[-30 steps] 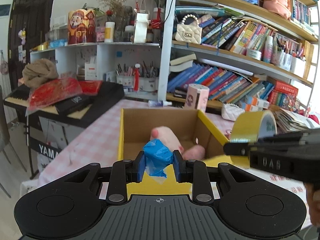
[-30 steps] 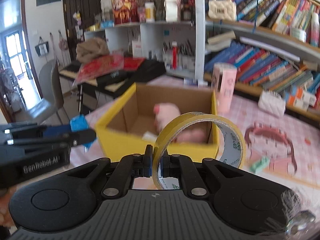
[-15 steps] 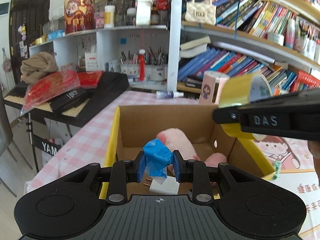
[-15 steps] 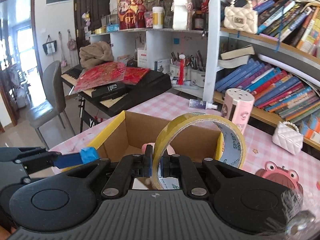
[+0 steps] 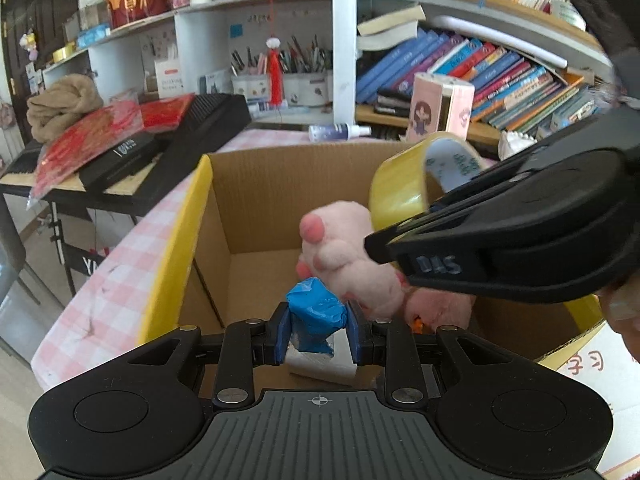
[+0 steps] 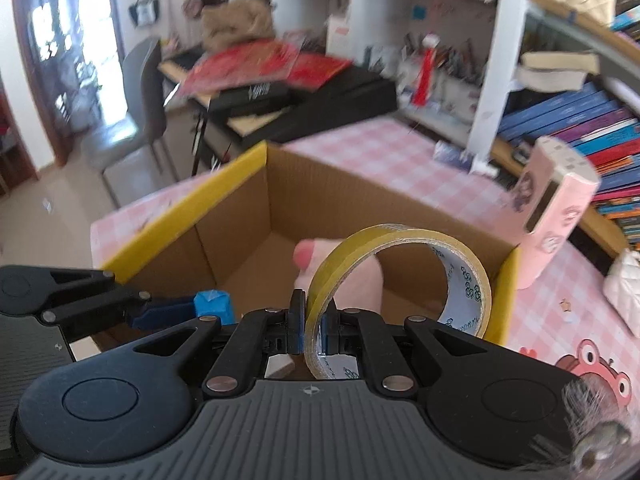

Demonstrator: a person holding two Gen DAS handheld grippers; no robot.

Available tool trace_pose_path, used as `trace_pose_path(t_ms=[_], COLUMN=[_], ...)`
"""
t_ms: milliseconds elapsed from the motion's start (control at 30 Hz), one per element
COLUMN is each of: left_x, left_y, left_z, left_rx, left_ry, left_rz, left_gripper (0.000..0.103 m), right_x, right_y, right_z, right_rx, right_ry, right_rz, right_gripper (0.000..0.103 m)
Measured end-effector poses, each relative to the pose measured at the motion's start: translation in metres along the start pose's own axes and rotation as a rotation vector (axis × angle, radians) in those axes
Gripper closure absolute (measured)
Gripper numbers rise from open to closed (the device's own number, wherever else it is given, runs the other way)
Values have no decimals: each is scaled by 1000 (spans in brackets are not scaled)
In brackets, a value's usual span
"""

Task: Organize objects
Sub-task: 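Lower the blue toy and tape into the box and open both grippers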

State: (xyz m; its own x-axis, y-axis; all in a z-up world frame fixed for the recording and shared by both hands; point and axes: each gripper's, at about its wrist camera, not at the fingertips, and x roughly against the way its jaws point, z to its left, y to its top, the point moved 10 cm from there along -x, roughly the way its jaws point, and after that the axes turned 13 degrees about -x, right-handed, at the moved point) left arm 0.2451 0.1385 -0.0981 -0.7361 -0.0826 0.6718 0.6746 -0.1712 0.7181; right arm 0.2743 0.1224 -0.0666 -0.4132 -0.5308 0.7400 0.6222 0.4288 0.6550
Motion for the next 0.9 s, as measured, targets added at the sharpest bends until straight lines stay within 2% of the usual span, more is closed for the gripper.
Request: trace_pose_path(t_ms=[300,400,567,700,767,833,900], left_x=[-8,-7,-3,2,7,12,18], left_y=[-4,-3,-4,0,2,5,6], left_z=[-4,-3,-1,-4,-6,-6,-6], left_rx=[-10,-11,10,2,-2,-10,-11], left_ry=[-4,9,4,-7,-17,-6,-3], left_rz=[29,20,8,-15,-34,-57,-80], left_gripper=[72,53,40,32,24,17,16], right_x=[-33,-39,-47,-48,-45,-39,-32], right_y=[-15,-16,-17,-17,-17,-17,-17], right_z=[0,0,-1,2,3,4,6], right_rx=[62,72,55,56,46,35,41], right_ry=[8,8,13,19,18,10,14], right_rz=[130,151,183,190,184,170,150], right_gripper=[96,96,95,85,77,49,48])
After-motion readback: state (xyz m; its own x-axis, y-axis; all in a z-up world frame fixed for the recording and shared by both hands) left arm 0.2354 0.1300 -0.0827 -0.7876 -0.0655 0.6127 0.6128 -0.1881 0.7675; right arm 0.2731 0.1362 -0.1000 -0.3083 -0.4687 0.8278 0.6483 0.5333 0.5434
